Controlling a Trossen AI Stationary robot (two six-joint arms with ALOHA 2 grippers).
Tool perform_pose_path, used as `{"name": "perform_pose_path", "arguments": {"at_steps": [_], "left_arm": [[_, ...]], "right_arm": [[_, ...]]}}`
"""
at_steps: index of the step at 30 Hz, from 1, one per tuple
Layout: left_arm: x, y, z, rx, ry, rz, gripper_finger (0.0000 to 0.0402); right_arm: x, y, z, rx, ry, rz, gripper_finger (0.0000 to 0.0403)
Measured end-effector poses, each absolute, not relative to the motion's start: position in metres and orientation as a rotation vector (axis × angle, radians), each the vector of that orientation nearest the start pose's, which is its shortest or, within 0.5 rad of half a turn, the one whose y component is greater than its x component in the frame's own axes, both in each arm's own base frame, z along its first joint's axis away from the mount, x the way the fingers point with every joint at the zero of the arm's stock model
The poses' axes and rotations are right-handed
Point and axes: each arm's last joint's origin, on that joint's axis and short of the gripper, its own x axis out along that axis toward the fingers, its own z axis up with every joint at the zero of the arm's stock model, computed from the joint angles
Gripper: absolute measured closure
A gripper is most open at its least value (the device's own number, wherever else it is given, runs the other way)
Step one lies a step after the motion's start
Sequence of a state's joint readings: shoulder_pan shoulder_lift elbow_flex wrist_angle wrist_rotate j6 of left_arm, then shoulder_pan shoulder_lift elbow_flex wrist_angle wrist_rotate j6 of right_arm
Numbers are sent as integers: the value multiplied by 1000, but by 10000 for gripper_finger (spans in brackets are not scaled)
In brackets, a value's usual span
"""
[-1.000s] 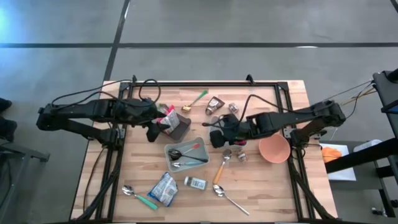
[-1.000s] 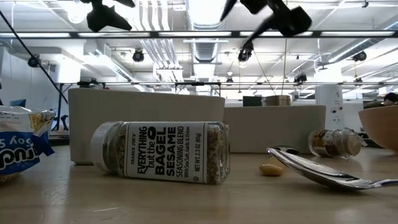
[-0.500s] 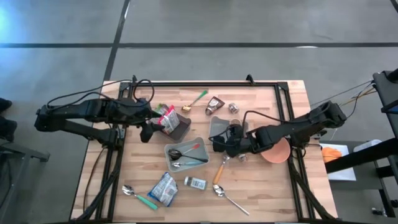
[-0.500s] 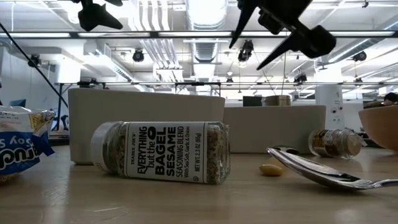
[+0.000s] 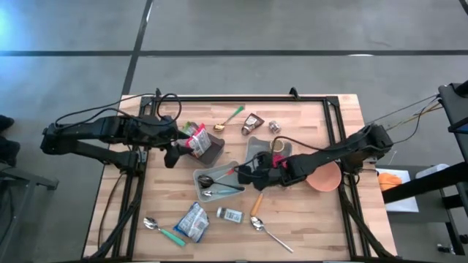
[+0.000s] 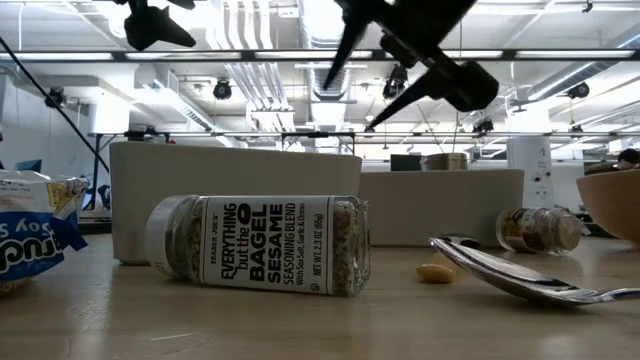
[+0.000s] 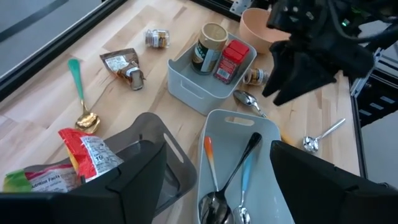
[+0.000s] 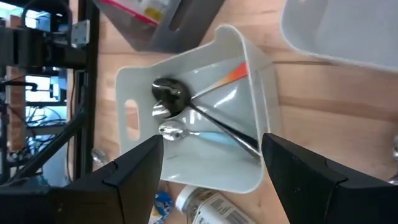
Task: Pick & Place Food Item
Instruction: Put the yellow spoon into the bottom gray bin
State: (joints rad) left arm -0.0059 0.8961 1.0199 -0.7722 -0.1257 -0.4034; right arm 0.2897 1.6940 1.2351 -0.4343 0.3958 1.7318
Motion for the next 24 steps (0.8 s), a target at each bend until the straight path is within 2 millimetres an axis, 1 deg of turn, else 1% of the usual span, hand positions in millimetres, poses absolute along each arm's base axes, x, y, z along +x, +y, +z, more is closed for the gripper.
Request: {"name": "perform_pose_path", "arguments": {"at_steps": [4, 8, 15, 24], "left_arm": [[167, 3, 340, -344, 632, 247, 109], [166, 2, 339, -345, 648, 244, 109], [165, 2, 338, -340, 660, 244, 109], [165, 2, 338, -335, 662, 235, 109]], "right_arm": [[357, 95, 232, 1299, 534, -792, 134], [363, 97, 230, 1278, 559, -819, 134], [362, 97, 228, 1261, 574, -829, 134], [362, 97, 228, 1281, 561, -839, 134]]}}
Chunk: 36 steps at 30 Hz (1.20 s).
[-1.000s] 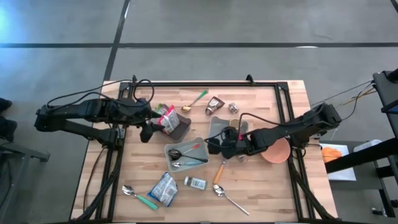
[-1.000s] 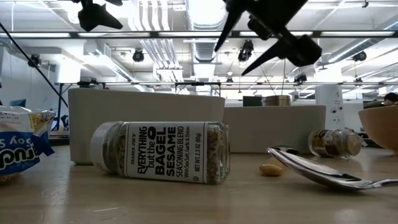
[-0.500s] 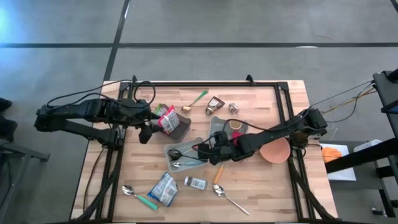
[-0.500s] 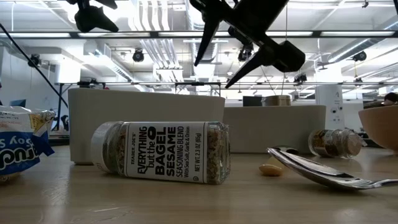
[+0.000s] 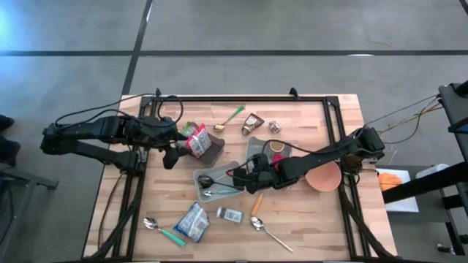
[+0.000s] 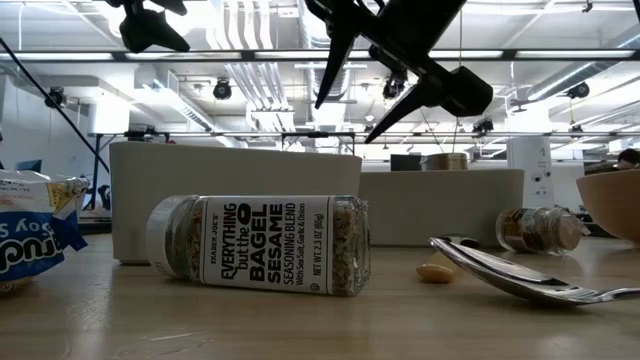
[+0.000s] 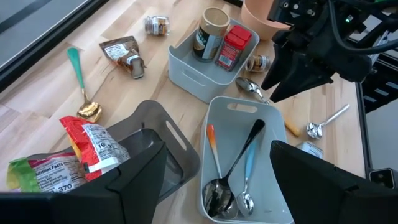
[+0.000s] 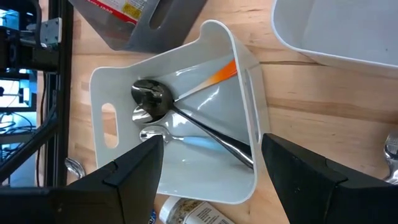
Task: Pick & Place Food Item
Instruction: Put the yellow spoon into the bottom gray bin
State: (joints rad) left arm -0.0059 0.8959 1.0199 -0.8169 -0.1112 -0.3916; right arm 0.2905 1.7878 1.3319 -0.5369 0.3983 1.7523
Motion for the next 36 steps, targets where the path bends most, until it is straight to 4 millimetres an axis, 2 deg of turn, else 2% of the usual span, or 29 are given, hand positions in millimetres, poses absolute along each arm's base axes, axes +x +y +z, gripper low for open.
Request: {"name": "perform_pose_path", "arguments": {"at_steps": [17, 28, 31, 36], "left_arm": [[164, 2, 336, -332, 685, 239, 109], [163, 2, 336, -332, 685, 239, 109], [163, 2, 336, -331, 687, 239, 109], [162, 2, 335, -328, 700, 241, 109]], "right_arm": [[362, 96, 228, 1274, 562, -840, 134], [360, 98, 226, 1329, 547, -873, 134], [362, 99, 220, 1347, 552, -894, 134], [371, 103, 199, 1370, 617, -929, 134]]}}
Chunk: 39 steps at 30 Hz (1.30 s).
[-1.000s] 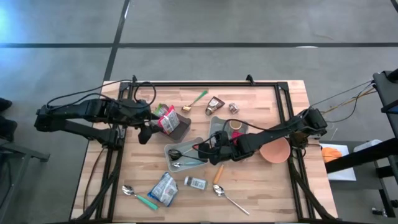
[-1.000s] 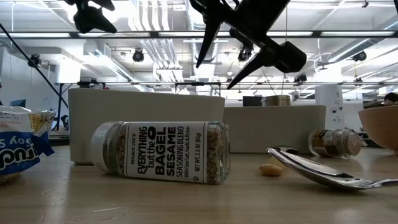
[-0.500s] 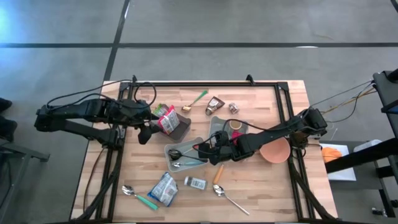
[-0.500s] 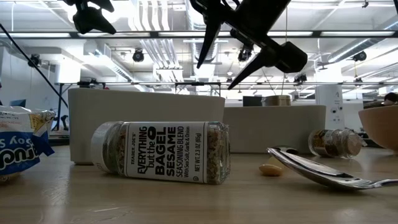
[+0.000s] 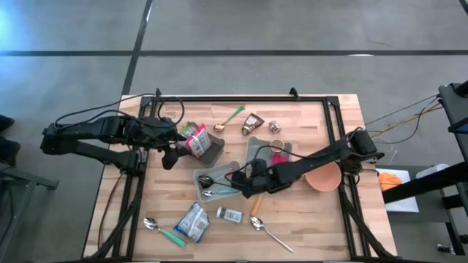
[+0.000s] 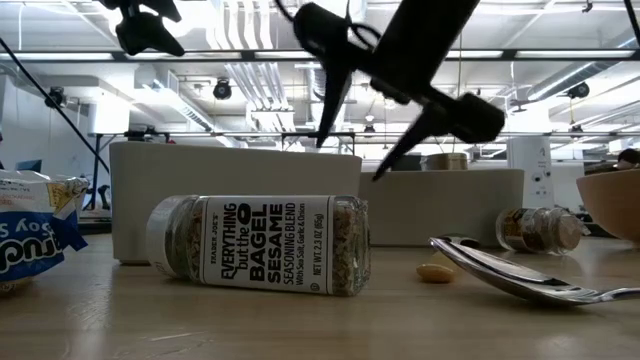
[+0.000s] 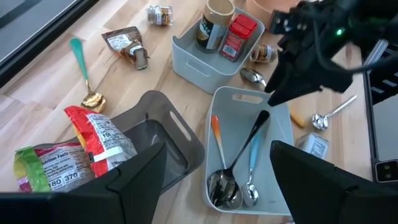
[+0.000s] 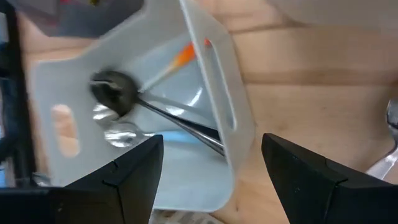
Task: Pick & Place Food Item
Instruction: Put the yellow spoon into the bottom gray bin
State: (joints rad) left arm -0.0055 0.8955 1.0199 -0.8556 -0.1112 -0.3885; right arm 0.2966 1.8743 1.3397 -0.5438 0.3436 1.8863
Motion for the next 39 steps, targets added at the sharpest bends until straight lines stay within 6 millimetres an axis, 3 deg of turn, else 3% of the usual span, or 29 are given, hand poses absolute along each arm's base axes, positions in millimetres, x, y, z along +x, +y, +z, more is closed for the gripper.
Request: {"name": "perform_pose_path", "arguments": {"at_steps": [8, 17, 39], "left_arm": [[160, 2, 335, -321, 710, 239, 109], [151, 2, 336, -331, 717, 233, 109], [147, 2, 338, -333, 710, 233, 109]], "right_arm": [[378, 106, 179, 1369, 641, -1015, 134], [359, 106, 208, 1305, 530, -1078, 134], [336, 125, 196, 1357, 614, -1235, 134]]}}
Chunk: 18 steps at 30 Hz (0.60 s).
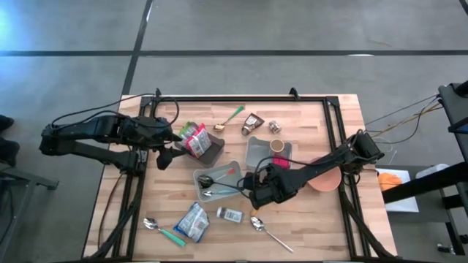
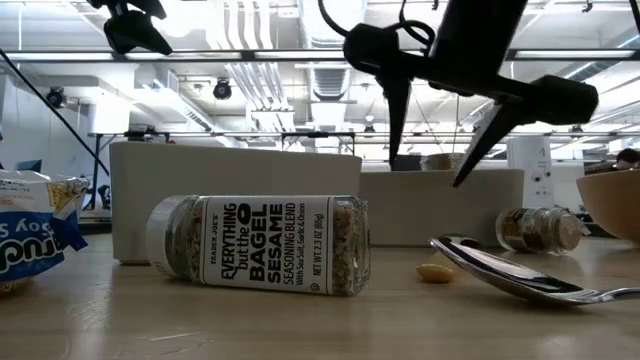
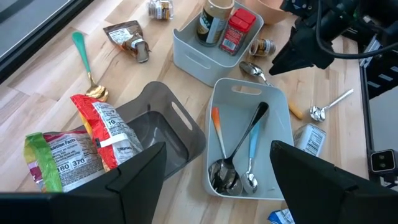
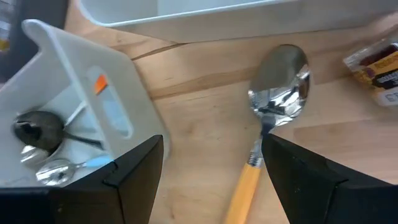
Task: Pick & Place Food Item
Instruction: Put the yellow spoon into the bottom gray bin
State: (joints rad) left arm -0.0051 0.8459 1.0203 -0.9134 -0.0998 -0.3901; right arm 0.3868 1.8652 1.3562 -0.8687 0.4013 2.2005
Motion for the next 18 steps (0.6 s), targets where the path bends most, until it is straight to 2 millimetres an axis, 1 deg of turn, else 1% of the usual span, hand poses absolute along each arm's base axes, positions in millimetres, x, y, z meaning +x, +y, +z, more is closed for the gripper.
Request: {"name": "perform_pose_path", "arguments": {"at_steps": [7, 12, 15, 18], "left_arm": [[147, 2, 338, -345, 710, 229, 109], [147, 2, 338, -346, 708, 229, 109], [147, 2, 338, -349, 707, 230, 109], [147, 2, 339, -364, 704, 235, 109]], "right_arm": [[327, 128, 184, 1385, 609, -1280, 134], [325, 128, 180, 1378, 609, -1288, 134], [330, 130, 172, 1380, 610, -1279, 134], [337, 135, 158, 1393, 629, -1277, 134]]}}
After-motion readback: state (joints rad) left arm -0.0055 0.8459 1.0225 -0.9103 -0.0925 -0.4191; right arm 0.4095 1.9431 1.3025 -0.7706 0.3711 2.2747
